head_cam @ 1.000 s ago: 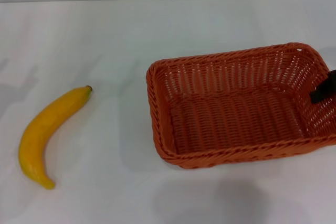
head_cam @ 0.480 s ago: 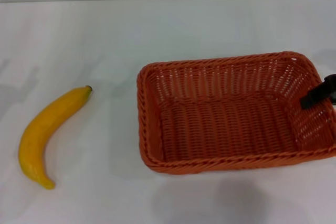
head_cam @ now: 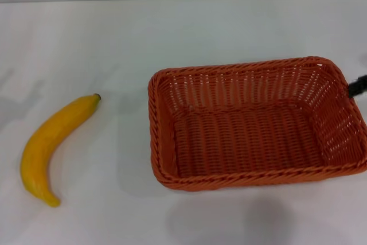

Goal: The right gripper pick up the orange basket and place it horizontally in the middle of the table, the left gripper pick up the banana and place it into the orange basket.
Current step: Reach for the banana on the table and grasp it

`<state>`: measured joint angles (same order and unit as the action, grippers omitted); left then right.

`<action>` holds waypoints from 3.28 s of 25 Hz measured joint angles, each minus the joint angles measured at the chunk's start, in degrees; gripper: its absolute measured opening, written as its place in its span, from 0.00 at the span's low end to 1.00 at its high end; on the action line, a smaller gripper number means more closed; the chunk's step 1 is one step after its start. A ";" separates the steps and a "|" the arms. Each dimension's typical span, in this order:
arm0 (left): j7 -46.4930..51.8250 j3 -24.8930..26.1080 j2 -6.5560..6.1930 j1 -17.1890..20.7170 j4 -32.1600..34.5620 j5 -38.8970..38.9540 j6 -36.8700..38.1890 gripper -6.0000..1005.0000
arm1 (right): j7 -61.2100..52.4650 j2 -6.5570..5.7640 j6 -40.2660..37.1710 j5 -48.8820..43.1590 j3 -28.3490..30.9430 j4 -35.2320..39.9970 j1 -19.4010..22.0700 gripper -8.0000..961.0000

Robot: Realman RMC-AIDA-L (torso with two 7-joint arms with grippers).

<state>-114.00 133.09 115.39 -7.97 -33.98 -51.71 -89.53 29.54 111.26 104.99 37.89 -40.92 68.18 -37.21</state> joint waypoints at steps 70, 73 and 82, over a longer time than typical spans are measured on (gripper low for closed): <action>63.94 0.36 -1.59 -26.90 -21.06 -103.25 -1.40 0.71 | 29.35 -0.26 -12.61 30.21 15.00 -12.61 12.79 0.75; 64.07 0.82 -2.10 -26.96 -22.41 -101.98 -1.60 0.60 | 29.35 -0.27 -12.62 30.20 15.05 -12.65 12.89 0.75; 64.75 1.02 -4.36 -33.19 -32.10 -90.96 -14.39 0.53 | 31.03 -0.40 -13.01 30.35 15.08 -12.65 12.77 0.75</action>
<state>-49.25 134.11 111.03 -41.16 -66.08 -142.67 -103.92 60.57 110.86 91.97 68.24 -25.84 55.53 -24.44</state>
